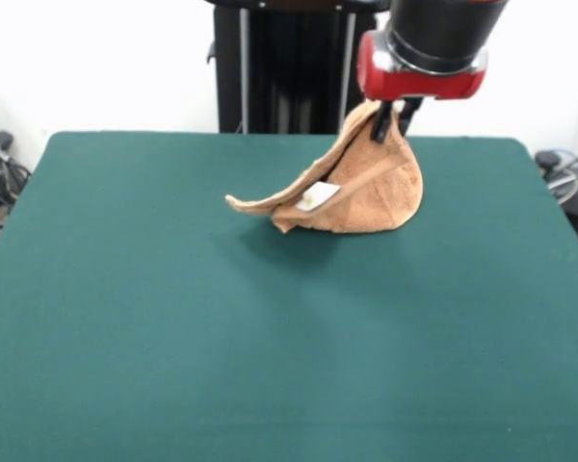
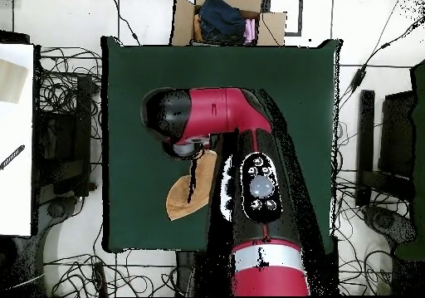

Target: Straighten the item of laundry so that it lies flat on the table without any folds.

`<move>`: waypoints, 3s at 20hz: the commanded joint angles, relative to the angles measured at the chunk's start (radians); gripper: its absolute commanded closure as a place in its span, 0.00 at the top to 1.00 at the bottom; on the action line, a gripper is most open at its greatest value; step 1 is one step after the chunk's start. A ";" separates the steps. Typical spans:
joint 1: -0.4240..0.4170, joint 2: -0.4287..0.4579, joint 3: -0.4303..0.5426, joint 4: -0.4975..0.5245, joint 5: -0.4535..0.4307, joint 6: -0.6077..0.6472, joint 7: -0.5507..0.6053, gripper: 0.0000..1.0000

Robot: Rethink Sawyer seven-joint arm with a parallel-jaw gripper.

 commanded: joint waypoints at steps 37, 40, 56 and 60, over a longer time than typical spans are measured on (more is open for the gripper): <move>-0.210 -0.089 0.059 0.072 0.053 0.098 -0.125 0.00; -0.264 -0.089 0.088 0.054 0.054 0.136 -0.170 0.00; -0.428 -0.042 0.191 0.038 0.006 0.132 -0.271 0.00; -0.437 -0.038 0.197 0.058 -0.009 0.093 -0.264 0.00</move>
